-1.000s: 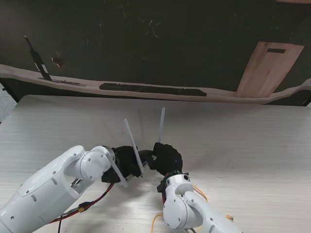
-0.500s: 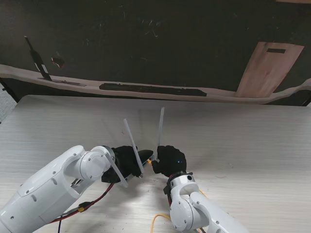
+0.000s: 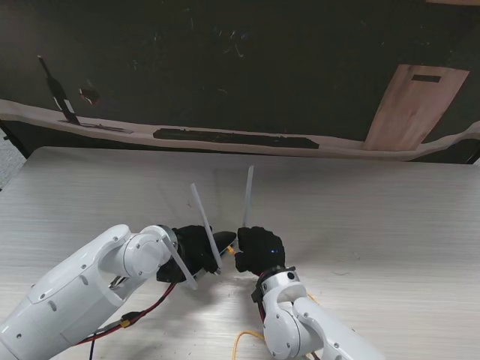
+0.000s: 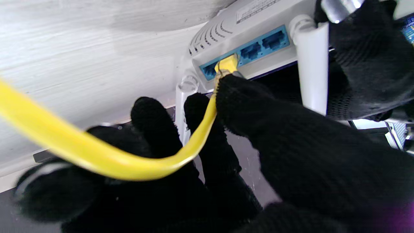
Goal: Untangle the Ethernet cable and plug it into the router
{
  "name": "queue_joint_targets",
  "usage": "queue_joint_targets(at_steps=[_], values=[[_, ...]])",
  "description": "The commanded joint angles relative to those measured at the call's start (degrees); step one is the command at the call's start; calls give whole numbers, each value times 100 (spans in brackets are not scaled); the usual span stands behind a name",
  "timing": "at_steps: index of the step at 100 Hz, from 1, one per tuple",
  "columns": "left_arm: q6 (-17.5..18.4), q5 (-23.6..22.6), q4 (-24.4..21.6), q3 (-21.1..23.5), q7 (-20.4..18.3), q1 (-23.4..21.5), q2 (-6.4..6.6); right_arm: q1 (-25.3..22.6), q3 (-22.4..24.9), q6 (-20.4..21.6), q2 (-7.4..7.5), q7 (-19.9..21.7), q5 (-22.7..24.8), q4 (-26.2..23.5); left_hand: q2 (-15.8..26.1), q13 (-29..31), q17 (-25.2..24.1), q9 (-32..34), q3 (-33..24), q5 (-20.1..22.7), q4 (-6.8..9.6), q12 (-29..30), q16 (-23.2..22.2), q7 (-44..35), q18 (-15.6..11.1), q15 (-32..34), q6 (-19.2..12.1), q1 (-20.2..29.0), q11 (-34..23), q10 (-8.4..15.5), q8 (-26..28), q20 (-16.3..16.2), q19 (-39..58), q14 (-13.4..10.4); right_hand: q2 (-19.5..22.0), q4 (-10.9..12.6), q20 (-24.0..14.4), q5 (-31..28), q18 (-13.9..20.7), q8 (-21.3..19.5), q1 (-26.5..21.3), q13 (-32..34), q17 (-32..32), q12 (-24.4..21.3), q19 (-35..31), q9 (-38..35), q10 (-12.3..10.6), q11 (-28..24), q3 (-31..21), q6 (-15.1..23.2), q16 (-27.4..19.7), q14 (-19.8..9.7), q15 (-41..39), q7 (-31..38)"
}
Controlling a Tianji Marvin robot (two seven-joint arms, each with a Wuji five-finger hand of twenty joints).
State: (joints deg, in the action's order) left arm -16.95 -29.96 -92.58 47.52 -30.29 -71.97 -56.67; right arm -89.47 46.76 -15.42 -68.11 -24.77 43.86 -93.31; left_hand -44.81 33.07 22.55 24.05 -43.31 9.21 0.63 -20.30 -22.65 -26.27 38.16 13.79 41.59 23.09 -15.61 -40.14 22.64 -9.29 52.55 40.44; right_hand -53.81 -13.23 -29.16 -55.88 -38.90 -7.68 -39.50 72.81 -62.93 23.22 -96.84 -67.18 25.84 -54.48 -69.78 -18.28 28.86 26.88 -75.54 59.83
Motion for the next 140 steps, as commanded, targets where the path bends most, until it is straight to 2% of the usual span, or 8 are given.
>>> queue_joint_targets(at_steps=[1, 19, 48, 85, 102, 123, 140], values=[[-138, 100, 518, -286, -404, -384, 42, -13, -32, 64, -20, 52, -10, 0, 1023, 925, 518, 998, -2412, 977, -218, -433, -412, -1734, -2230, 2300, -2808, 4062, -1893, 2569, 360, -417, 1193, -2349, -172, -83, 31, -100, -39, 126, -236, 72, -86, 2, -365, -502, 376, -78, -287, 127, 128, -168, -246, 212], [-148, 108, 525, -297, -408, -375, 43, -1, -52, 97, -11, 53, 20, 12, 1035, 910, 508, 999, -2391, 971, -215, -432, -415, -1721, -2227, 2297, -2796, 4066, -1891, 2567, 354, -427, 1194, -2342, -249, -23, -7, -197, 13, 187, -375, 74, -102, -15, -413, -611, 337, -37, -437, 89, 175, -190, -296, 209], [-156, 112, 538, -311, -403, -366, 42, 17, -93, 58, -3, 100, 39, 30, 1039, 915, 506, 992, -2385, 971, -213, -431, -415, -1715, -2225, 2294, -2790, 4065, -1889, 2565, 351, -431, 1191, -2358, -406, 46, -112, -305, 121, 235, -429, 86, -143, -6, -540, -751, 394, -37, -639, -122, 273, -229, -421, 220], [-156, 134, 558, -336, -403, -350, 41, 53, -142, -3, -10, 127, 27, 56, 1039, 921, 510, 989, -2382, 973, -213, -431, -421, -1715, -2226, 2298, -2798, 4063, -1889, 2564, 350, -431, 1193, -2343, -367, 108, -323, -480, 316, 205, -621, 98, -204, 1, -737, -970, 413, -56, -780, -160, 440, -312, -632, 311], [-155, 139, 561, -332, -395, -357, 39, 85, -174, -11, -28, 115, -15, 90, 1047, 914, 509, 989, -2375, 969, -212, -430, -421, -1714, -2225, 2296, -2792, 4064, -1888, 2560, 350, -432, 1194, -2337, -226, 263, -582, -500, 740, -4, -721, 126, -282, 116, -1023, -972, 454, -352, -796, -131, 623, -646, -981, 347], [-149, 159, 570, -335, -385, -360, 36, 118, -216, -53, -61, 145, -149, 110, 1051, 923, 506, 987, -2366, 971, -206, -430, -427, -1715, -2221, 2299, -2796, 4065, -1887, 2561, 350, -437, 1196, -2341, -120, 575, -814, -409, 1463, -619, -718, 156, -402, 527, -1620, -907, 548, -927, -903, -37, 849, -1150, -1611, 414], [-152, 208, 589, -362, -382, -346, 33, 133, -233, -79, -122, 122, -362, 134, 1050, 915, 504, 931, -2361, 891, -204, -434, -433, -1672, -2237, 2297, -2733, 4062, -1888, 2539, 332, -436, 1196, -2363, -167, 610, -943, -459, 1802, -822, -841, 166, -456, 677, -1963, -1059, 641, -1072, -981, -59, 1017, -1335, -1927, 457]])
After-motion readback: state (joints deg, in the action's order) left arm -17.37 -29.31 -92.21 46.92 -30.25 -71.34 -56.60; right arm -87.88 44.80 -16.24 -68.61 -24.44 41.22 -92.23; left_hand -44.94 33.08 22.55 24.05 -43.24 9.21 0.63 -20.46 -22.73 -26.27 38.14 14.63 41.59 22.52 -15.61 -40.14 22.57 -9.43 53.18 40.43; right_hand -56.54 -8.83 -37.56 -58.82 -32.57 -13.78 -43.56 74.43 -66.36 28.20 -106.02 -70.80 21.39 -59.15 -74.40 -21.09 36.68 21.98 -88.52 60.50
